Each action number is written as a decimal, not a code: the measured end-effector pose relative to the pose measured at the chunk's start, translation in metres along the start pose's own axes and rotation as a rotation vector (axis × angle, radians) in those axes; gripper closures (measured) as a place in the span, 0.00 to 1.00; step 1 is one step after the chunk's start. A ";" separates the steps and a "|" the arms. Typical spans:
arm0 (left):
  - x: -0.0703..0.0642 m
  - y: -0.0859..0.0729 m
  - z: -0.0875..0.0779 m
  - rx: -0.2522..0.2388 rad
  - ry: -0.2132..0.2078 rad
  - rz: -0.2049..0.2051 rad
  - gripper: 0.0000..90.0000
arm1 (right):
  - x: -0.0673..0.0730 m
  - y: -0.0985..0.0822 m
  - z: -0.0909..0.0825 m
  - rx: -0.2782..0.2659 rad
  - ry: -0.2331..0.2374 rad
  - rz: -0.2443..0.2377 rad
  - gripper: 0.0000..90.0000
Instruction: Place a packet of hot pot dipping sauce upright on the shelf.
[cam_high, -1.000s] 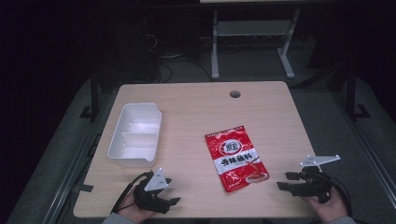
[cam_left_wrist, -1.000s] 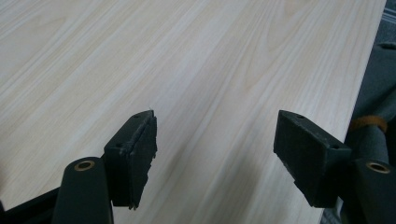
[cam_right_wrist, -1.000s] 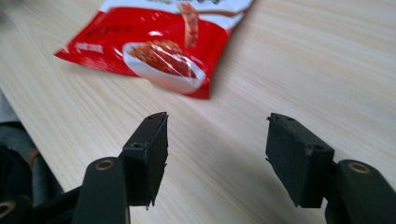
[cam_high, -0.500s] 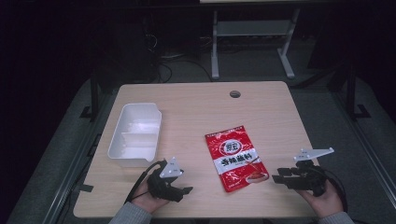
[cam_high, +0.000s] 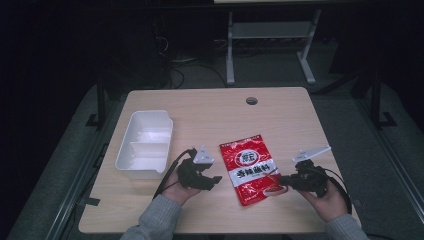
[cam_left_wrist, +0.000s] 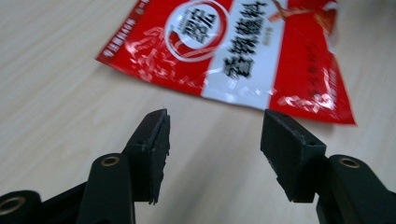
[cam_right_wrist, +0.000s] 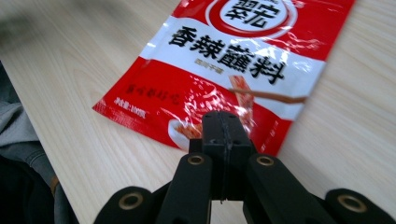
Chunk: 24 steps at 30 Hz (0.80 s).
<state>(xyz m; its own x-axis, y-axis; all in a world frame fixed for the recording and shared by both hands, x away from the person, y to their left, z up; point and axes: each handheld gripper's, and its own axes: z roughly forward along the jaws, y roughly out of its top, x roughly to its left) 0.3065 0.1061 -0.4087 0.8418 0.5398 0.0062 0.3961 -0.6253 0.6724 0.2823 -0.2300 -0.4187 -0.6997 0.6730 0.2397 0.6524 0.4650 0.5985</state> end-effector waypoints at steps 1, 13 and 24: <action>0.003 0.004 0.002 0.002 0.006 -0.004 0.46 | 0.001 0.002 0.003 0.006 0.003 -0.003 1.00; 0.030 0.039 0.037 0.079 0.050 -0.052 0.45 | 0.009 0.017 0.037 0.104 0.009 -0.060 1.00; 0.059 0.052 0.074 0.106 0.043 -0.155 0.40 | 0.009 0.015 0.044 0.125 0.007 -0.061 1.00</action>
<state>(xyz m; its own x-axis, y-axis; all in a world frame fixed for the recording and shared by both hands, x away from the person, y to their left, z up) 0.4044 0.0638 -0.4278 0.7519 0.6568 -0.0580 0.5583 -0.5875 0.5858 0.2992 -0.1917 -0.4412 -0.7410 0.6375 0.2111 0.6393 0.5733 0.5125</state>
